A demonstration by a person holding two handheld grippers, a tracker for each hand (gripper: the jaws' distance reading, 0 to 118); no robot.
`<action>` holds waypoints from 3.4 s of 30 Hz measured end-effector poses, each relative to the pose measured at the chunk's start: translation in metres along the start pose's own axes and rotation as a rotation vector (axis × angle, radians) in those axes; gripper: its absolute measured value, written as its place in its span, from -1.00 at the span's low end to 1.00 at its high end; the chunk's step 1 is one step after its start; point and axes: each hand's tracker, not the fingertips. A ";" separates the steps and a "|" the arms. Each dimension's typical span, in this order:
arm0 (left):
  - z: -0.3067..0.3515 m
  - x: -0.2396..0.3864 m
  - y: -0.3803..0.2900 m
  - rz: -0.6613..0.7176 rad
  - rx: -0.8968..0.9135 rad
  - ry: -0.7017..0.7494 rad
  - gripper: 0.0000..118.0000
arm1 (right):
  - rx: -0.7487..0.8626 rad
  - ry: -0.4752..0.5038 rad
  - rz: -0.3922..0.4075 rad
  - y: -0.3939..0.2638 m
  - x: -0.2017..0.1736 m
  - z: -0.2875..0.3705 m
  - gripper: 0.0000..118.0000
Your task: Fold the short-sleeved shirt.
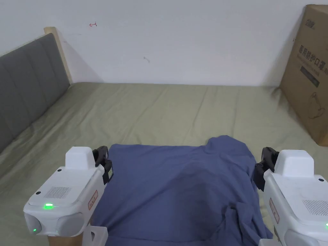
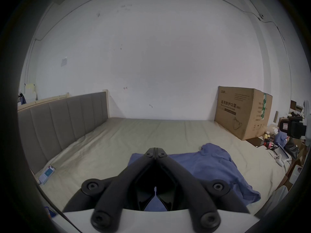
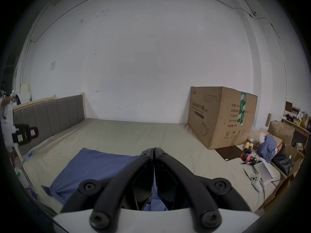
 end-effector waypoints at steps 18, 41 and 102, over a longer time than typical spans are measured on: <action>-0.016 -0.095 -0.120 0.146 -0.567 0.087 -0.22 | -0.060 0.004 -0.032 -0.016 0.006 -0.010 -1.00; -0.029 -0.095 -0.173 0.065 -0.706 0.109 -0.96 | -0.397 -0.081 -0.078 -0.101 0.040 -0.027 0.26; -0.218 -0.090 -0.105 0.098 -0.687 0.125 0.23 | -0.638 -0.013 -0.127 -0.150 0.057 -0.236 -0.19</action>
